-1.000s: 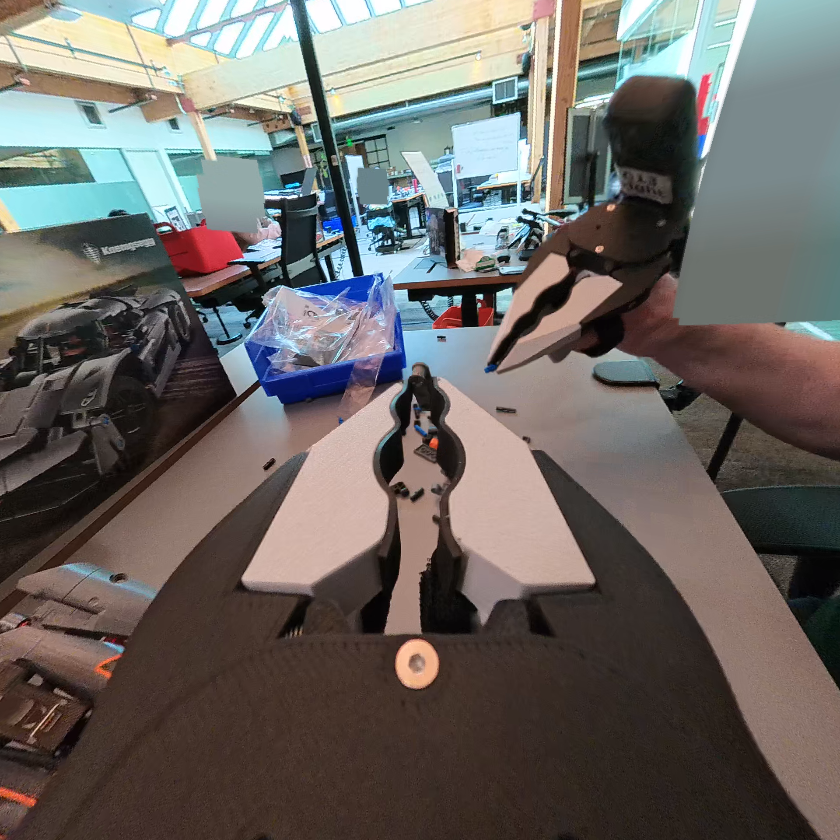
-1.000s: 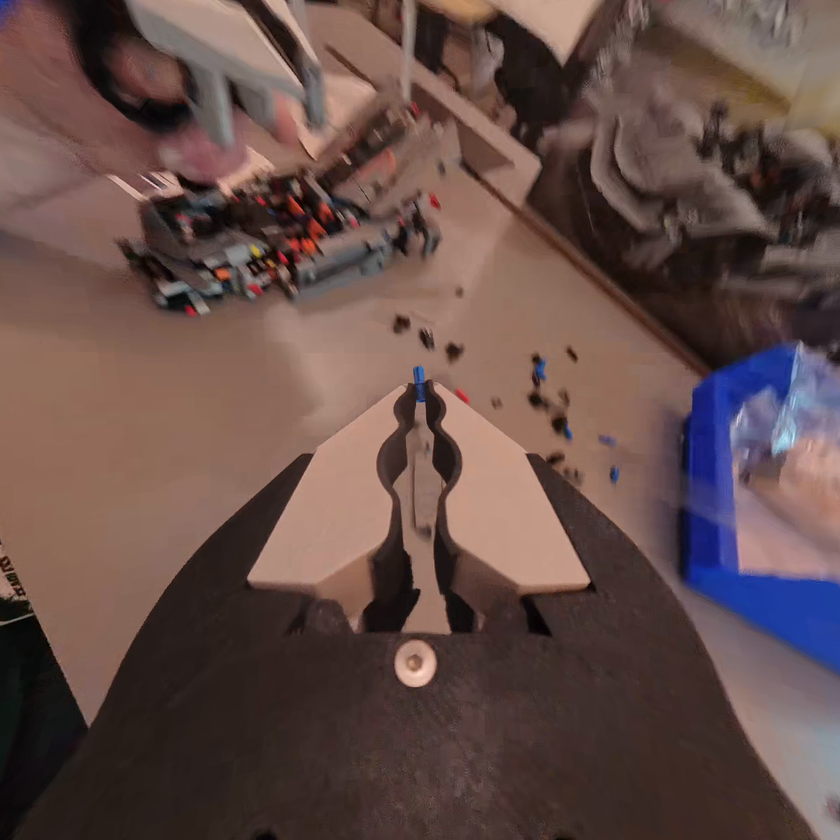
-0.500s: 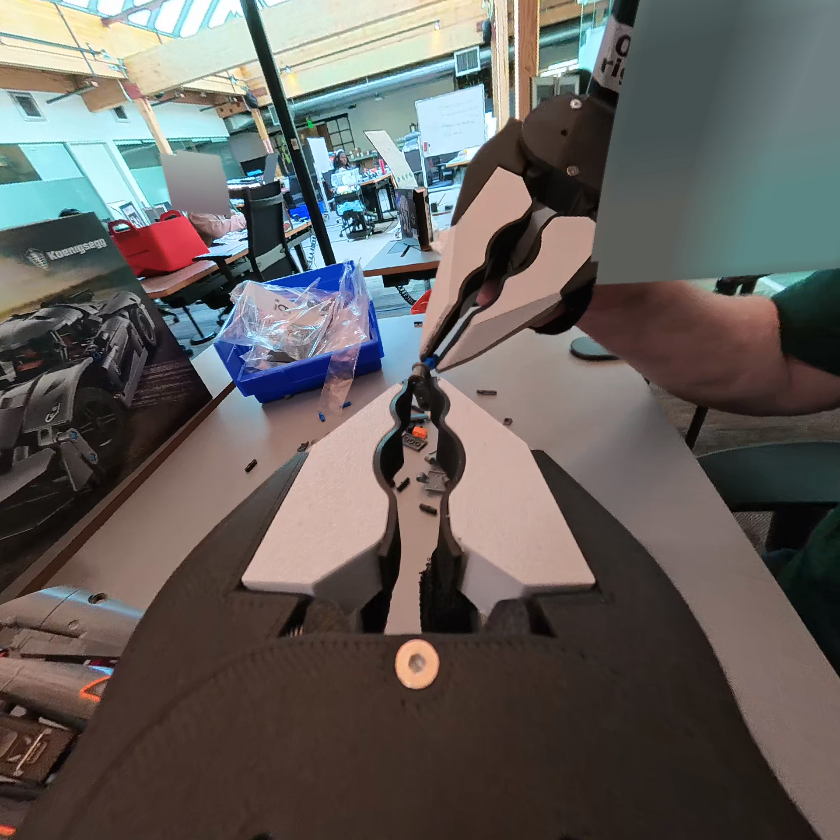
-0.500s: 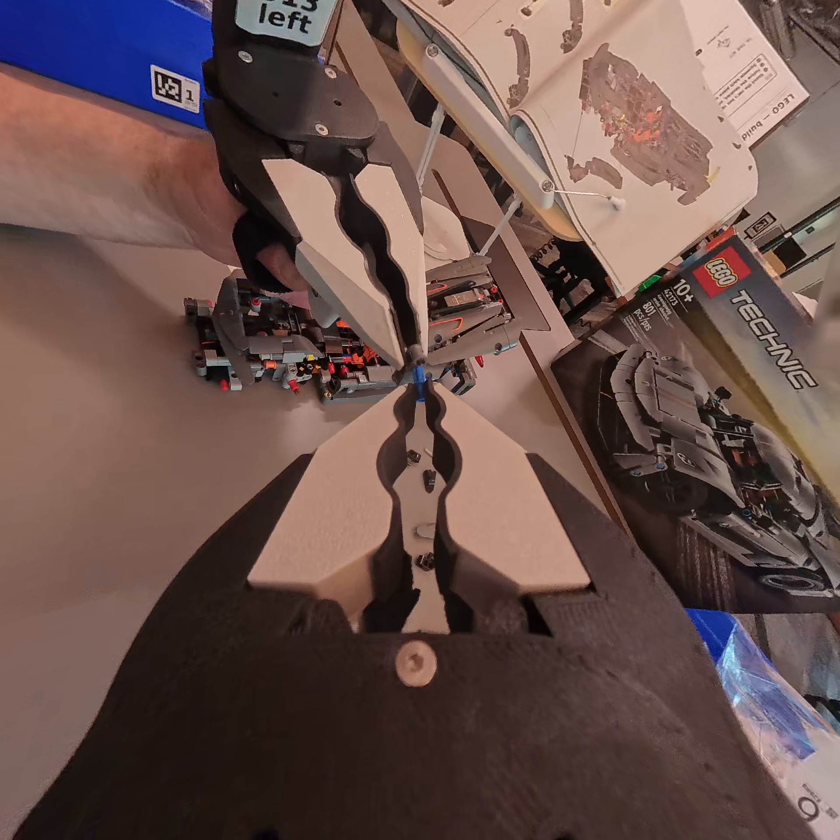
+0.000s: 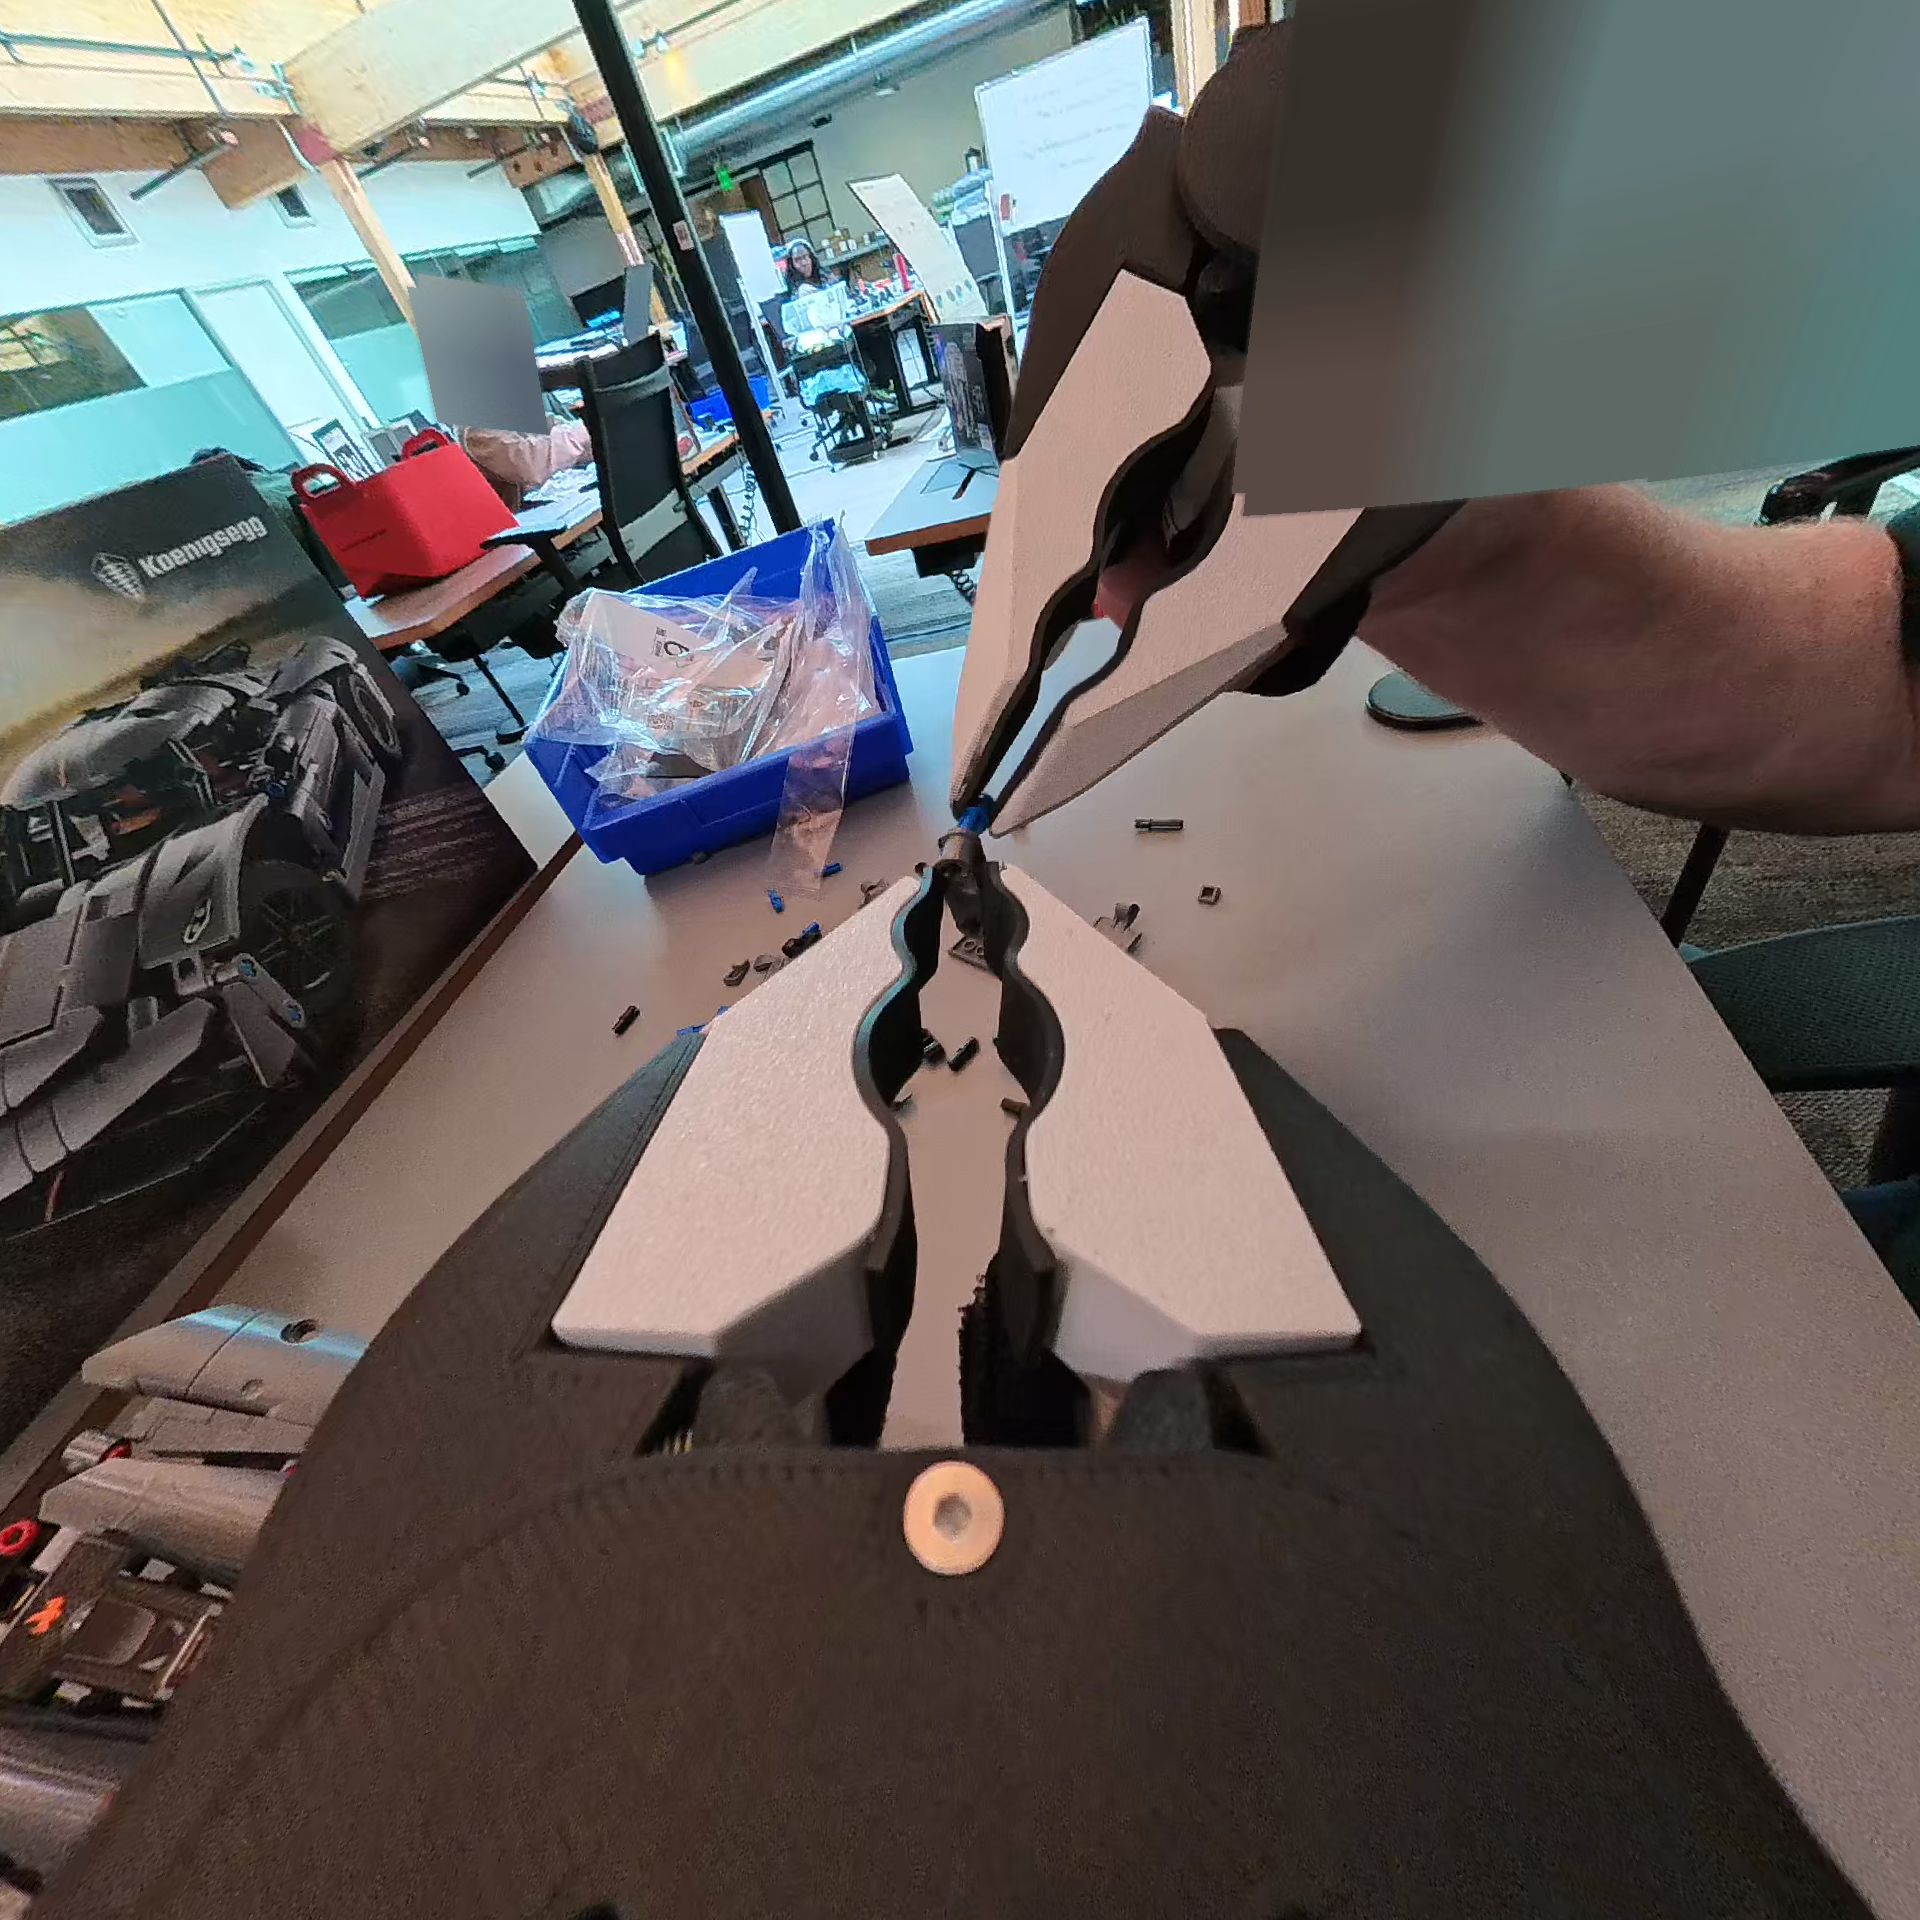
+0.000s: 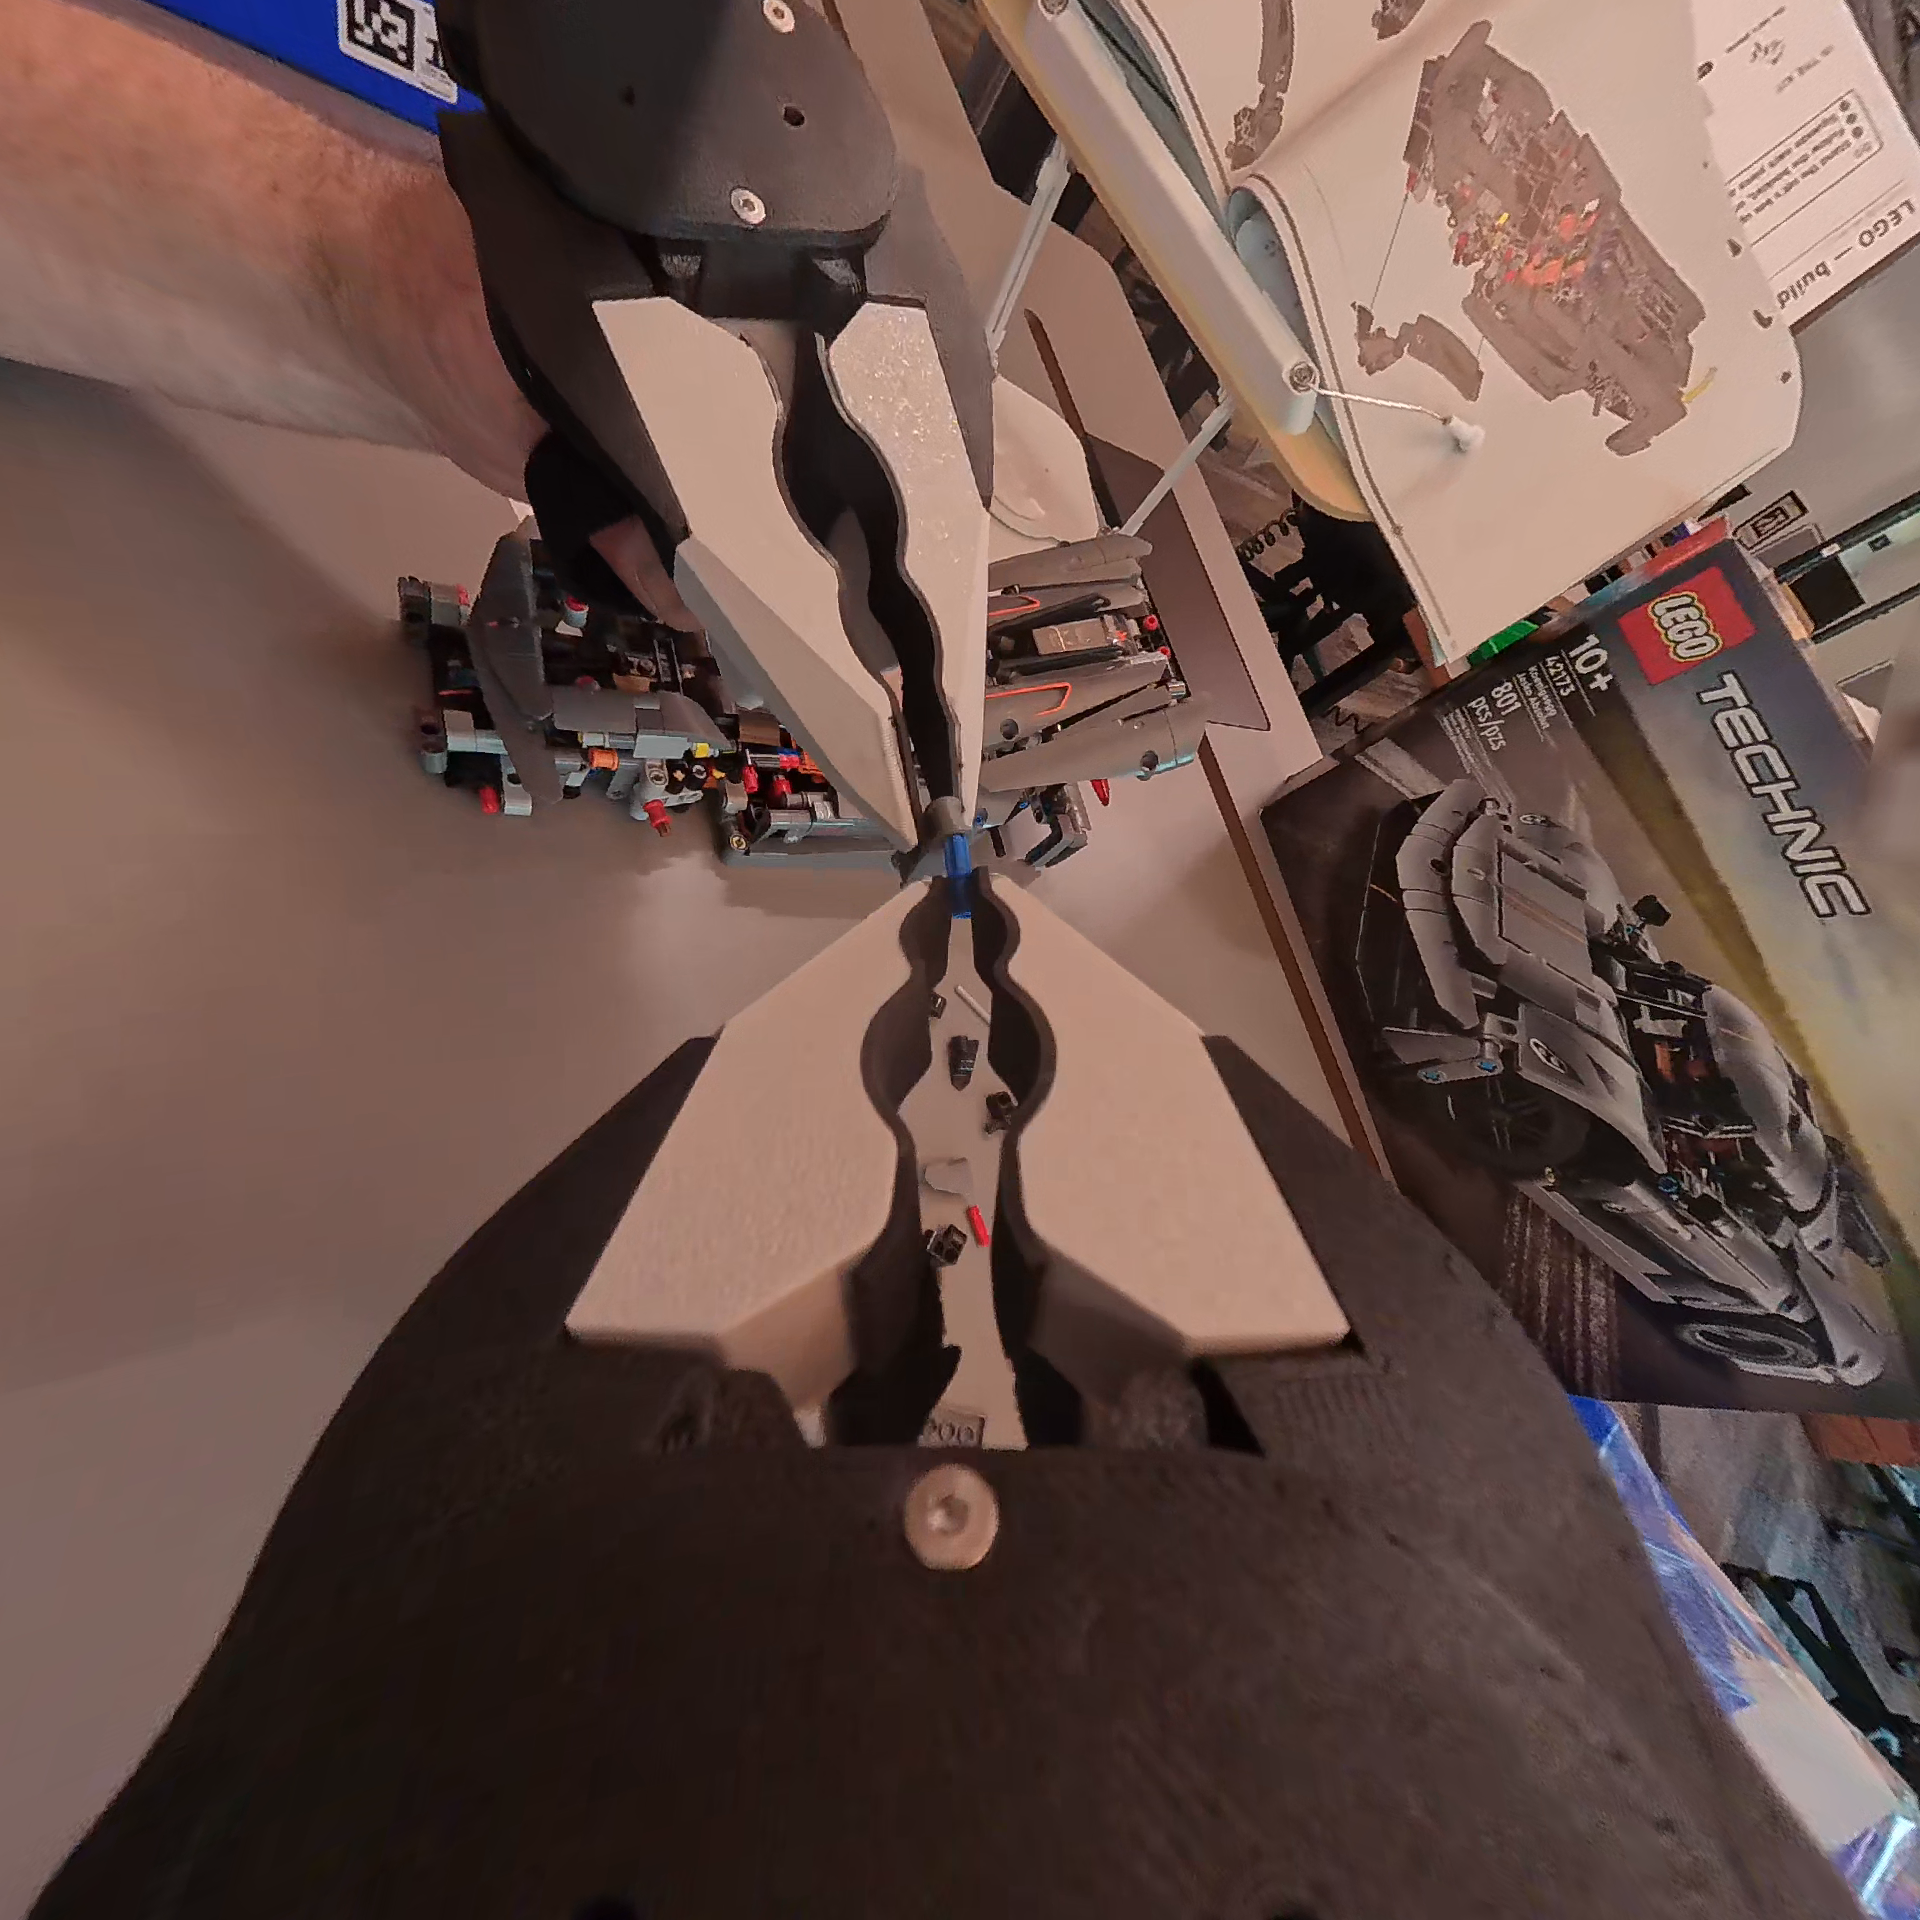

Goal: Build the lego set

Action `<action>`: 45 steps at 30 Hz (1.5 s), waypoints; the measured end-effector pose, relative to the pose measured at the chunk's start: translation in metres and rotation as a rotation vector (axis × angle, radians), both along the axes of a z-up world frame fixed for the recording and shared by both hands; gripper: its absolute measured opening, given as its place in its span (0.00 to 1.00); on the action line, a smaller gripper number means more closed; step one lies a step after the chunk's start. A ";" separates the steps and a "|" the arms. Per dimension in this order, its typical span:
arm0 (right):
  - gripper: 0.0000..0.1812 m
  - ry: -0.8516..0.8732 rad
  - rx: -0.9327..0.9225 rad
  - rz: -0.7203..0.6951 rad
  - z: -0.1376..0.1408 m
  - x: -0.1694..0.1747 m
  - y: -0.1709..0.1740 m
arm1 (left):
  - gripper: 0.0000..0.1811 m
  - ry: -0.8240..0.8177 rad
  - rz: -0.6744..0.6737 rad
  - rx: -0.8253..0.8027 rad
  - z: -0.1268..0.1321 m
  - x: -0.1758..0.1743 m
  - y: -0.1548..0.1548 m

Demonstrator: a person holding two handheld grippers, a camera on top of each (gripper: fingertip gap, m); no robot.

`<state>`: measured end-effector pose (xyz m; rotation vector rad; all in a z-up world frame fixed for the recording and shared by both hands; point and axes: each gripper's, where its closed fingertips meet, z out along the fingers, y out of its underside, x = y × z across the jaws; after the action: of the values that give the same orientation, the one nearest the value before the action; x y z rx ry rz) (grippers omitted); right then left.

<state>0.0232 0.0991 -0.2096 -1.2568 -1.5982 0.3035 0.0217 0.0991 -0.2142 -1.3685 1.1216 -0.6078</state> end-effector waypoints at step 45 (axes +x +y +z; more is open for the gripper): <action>0.00 -0.028 -0.136 0.095 -0.001 -0.011 0.000 | 0.02 0.279 0.170 0.260 -0.010 0.003 0.011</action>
<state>0.0117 0.0991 -0.2104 -1.2953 -1.6875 0.4628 0.0250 0.1096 -0.2241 -1.3294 1.2424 -0.1424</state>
